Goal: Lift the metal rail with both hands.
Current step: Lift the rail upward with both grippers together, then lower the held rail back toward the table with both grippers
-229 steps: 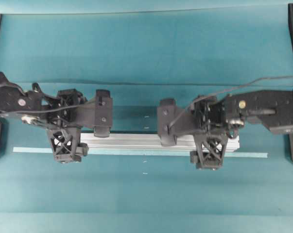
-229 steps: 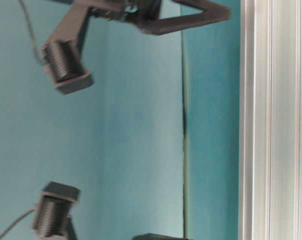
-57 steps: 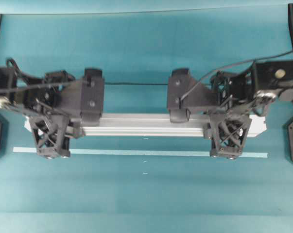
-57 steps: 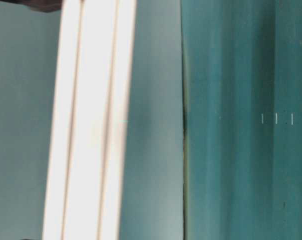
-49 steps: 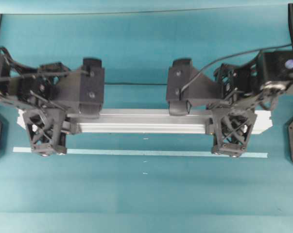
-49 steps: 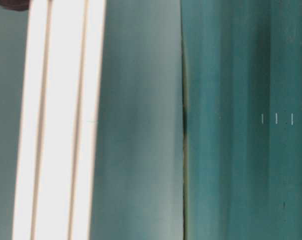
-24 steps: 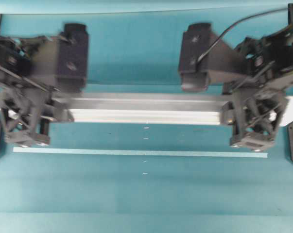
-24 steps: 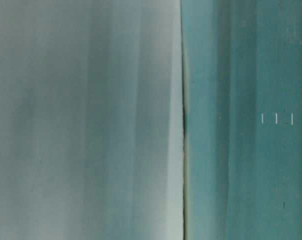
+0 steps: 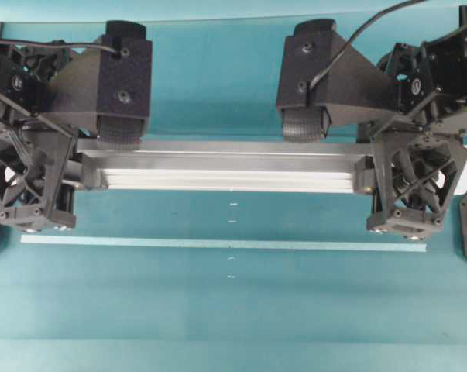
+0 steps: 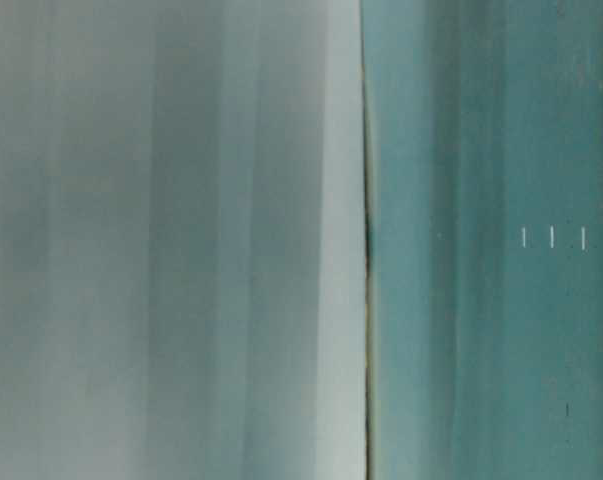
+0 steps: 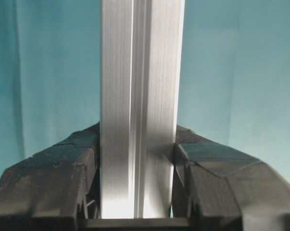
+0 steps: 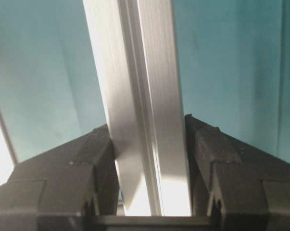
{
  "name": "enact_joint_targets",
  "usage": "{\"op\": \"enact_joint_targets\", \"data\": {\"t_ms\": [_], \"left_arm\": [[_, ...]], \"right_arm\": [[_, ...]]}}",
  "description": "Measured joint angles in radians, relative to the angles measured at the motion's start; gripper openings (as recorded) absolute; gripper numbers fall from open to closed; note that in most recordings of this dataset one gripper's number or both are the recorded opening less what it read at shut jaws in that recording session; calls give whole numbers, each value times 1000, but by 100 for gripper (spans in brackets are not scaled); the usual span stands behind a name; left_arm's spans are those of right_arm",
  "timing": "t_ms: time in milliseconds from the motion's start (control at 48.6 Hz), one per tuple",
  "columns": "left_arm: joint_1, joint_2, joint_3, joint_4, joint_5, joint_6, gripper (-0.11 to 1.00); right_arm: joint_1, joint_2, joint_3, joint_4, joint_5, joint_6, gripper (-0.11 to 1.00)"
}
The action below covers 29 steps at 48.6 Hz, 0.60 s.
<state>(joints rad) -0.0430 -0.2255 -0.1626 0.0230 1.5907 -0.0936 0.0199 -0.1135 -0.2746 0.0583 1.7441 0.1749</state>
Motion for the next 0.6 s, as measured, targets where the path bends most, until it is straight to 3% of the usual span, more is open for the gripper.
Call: {"op": "enact_joint_targets", "data": {"t_ms": [411, 596], "left_arm": [[0, 0, 0, 0, 6, 0, 29], [3, 2, 46, 5, -14, 8, 29]], "right_arm": [[2, 2, -3, -2, -2, 0, 38], [3, 2, 54, -26, -35, 0, 38]]}}
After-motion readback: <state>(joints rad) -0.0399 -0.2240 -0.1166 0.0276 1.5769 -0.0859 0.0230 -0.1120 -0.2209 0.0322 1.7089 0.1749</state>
